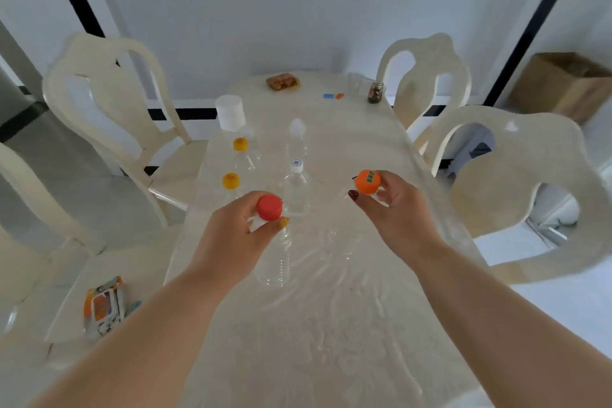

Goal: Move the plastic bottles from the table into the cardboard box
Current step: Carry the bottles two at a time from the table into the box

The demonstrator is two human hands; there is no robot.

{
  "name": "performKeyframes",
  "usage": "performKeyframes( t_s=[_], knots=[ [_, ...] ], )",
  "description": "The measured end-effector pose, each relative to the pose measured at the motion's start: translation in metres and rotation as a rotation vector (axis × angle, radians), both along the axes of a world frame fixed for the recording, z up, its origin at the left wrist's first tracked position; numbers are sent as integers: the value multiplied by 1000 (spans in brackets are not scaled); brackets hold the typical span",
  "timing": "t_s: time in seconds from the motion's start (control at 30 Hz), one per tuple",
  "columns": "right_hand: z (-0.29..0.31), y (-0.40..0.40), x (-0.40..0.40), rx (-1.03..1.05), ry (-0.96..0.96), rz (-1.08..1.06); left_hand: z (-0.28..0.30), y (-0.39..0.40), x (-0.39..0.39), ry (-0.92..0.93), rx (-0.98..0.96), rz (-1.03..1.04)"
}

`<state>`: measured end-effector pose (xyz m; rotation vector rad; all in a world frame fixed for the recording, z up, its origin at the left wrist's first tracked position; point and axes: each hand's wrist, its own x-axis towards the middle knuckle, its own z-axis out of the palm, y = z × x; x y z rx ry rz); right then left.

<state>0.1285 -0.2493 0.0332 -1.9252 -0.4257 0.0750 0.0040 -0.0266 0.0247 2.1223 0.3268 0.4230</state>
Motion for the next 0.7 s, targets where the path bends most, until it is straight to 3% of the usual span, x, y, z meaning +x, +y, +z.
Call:
performKeyframes(
  t_s=[0.3,0.7],
  knots=[
    [46,-153,-53,-16,-99,-323,52,-122,41,-88,-4,-373],
    [57,-448,-72,-80,-151,-594,68,-423,98,-157,44,-681]
  ],
)
